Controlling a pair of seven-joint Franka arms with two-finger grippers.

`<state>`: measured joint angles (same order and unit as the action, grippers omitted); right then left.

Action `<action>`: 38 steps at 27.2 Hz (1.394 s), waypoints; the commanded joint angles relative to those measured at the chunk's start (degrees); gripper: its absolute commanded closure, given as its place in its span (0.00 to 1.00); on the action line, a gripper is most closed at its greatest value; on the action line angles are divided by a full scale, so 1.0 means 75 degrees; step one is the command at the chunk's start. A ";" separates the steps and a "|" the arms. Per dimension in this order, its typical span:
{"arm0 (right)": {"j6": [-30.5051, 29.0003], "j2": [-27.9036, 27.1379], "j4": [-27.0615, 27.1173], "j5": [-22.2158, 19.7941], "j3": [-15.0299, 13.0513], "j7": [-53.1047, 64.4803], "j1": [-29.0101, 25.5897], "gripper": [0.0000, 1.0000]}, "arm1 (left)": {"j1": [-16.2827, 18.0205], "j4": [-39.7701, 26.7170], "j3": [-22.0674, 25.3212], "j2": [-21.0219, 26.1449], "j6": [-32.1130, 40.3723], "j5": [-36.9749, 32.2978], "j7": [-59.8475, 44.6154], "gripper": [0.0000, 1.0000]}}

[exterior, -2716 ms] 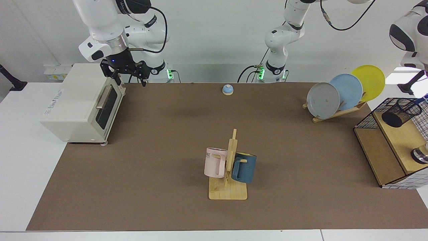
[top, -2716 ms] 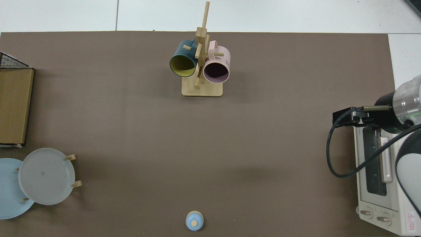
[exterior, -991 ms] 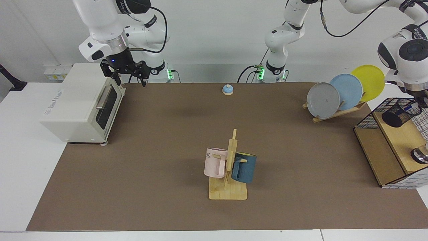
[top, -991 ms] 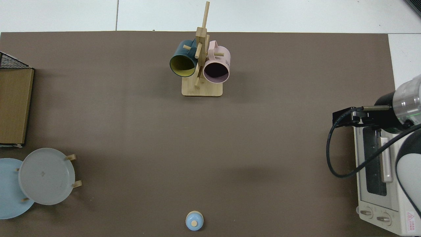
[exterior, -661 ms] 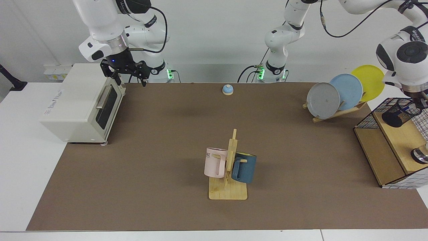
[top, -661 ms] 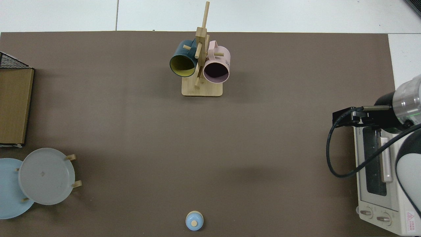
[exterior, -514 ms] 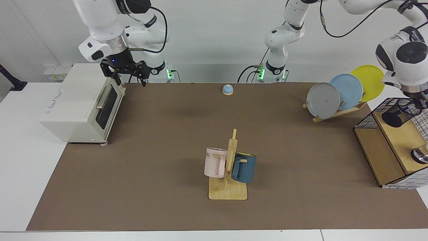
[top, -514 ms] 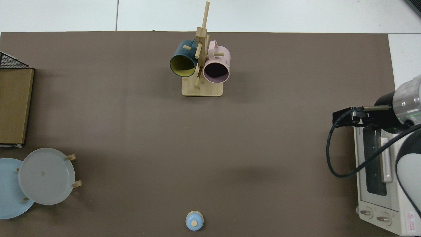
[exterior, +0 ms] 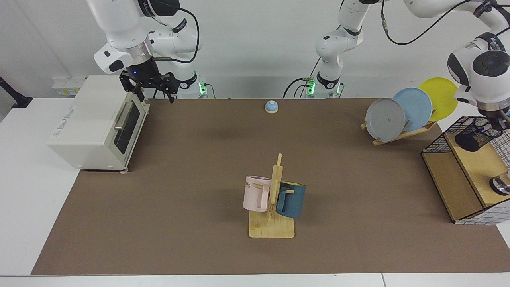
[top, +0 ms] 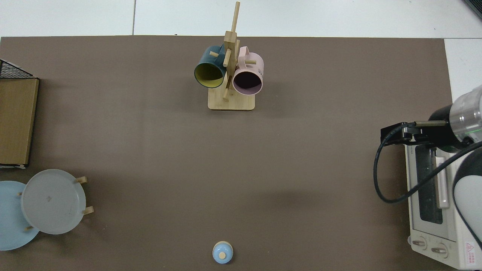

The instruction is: Put markers into pen holder

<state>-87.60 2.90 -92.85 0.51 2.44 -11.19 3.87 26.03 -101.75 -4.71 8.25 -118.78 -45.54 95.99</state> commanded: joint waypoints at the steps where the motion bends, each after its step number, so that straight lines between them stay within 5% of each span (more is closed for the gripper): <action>1: -0.0027 0.0094 -0.0065 0.0142 0.0073 -0.0125 -0.0106 0.00 | -0.0025 -0.0227 0.0089 -0.0163 -0.0148 0.0119 -0.0096 1.00; 6: -0.0027 0.0094 -0.0065 0.0142 0.0073 -0.0114 -0.0106 0.00 | -0.0037 -0.0203 0.0089 -0.0151 -0.0136 0.0119 0.0091 0.86; 9: -0.0027 0.0094 -0.0065 0.0142 0.0073 -0.0114 -0.0106 0.00 | -0.0037 -0.0180 0.0089 -0.0139 -0.0124 0.0119 0.0115 0.63; 31: -0.0027 0.0094 -0.0065 0.0142 0.0073 -0.0114 -0.0106 0.00 | -0.0107 0.0699 0.0089 -0.0151 0.0390 0.0178 0.0138 0.59; 38: -0.0027 0.0094 -0.0065 0.0142 0.0073 -0.0114 -0.0106 0.00 | -0.0821 0.1261 0.0241 -0.0268 0.1327 0.0845 0.0068 0.53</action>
<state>-87.60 2.90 -92.85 0.52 2.44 -11.19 3.87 24.47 -95.49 -4.54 6.93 -114.44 -42.30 96.17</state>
